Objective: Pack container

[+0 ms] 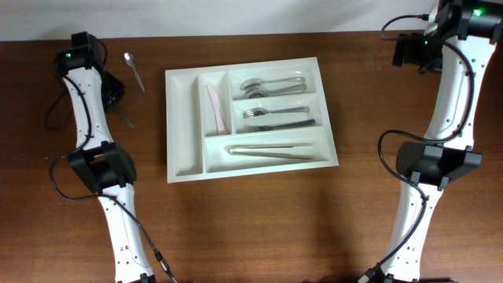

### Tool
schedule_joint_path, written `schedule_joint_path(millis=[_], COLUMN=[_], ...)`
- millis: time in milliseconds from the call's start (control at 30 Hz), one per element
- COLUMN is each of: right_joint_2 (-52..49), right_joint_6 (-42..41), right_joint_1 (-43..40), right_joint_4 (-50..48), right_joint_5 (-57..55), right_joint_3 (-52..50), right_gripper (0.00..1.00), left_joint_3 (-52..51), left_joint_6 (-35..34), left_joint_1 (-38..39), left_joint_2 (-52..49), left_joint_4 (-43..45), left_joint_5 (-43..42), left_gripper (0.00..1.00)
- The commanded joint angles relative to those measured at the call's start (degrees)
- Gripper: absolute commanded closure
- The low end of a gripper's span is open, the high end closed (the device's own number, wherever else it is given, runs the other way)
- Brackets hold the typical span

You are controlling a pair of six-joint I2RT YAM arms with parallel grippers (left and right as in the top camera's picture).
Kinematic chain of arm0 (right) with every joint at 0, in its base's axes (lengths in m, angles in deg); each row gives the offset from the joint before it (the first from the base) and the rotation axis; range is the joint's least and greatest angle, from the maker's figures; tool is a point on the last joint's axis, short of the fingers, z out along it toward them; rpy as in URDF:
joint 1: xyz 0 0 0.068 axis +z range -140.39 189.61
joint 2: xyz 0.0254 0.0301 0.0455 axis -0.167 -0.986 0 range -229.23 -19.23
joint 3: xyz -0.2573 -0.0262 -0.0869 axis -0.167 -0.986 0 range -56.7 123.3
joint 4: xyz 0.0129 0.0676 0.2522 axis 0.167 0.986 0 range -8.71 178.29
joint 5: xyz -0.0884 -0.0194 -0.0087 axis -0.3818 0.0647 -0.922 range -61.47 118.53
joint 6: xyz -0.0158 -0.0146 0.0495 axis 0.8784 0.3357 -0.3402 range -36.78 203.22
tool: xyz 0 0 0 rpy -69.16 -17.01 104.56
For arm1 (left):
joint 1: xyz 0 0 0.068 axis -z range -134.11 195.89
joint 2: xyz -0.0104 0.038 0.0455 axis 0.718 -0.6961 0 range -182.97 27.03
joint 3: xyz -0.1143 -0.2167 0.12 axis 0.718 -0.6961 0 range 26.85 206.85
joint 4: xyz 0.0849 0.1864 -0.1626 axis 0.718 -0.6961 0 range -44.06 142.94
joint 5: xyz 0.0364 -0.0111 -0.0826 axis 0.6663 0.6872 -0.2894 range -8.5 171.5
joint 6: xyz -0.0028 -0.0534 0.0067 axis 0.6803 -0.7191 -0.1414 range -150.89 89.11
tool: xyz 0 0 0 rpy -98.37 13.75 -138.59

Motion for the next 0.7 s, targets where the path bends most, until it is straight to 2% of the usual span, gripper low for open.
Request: schedule_joint_path(millis=[0, 200, 667], right_joint_2=[0.6, 0.6, 0.6], right_joint_6=[0.6, 0.6, 0.6], right_joint_1=[-0.1, -0.1, -0.1], right_joint_4=[0.3, 0.3, 0.3], right_joint_5=[-0.5, -0.5, -0.5], right_joint_3=[-0.2, -0.2, -0.2], right_gripper=[0.01, 0.01, 0.01], left_joint_3=[-0.8, -0.8, -0.8], left_joint_6=[0.4, 0.4, 0.4], left_joint_1=[-0.2, -0.2, -0.2], left_joint_2=[-4.1, -4.1, -4.1], left_joint_4=[-0.4, -0.8, -2.6], left_joint_5=[-3.0, -3.5, -4.9], left_gripper=[0.78, 0.98, 0.98])
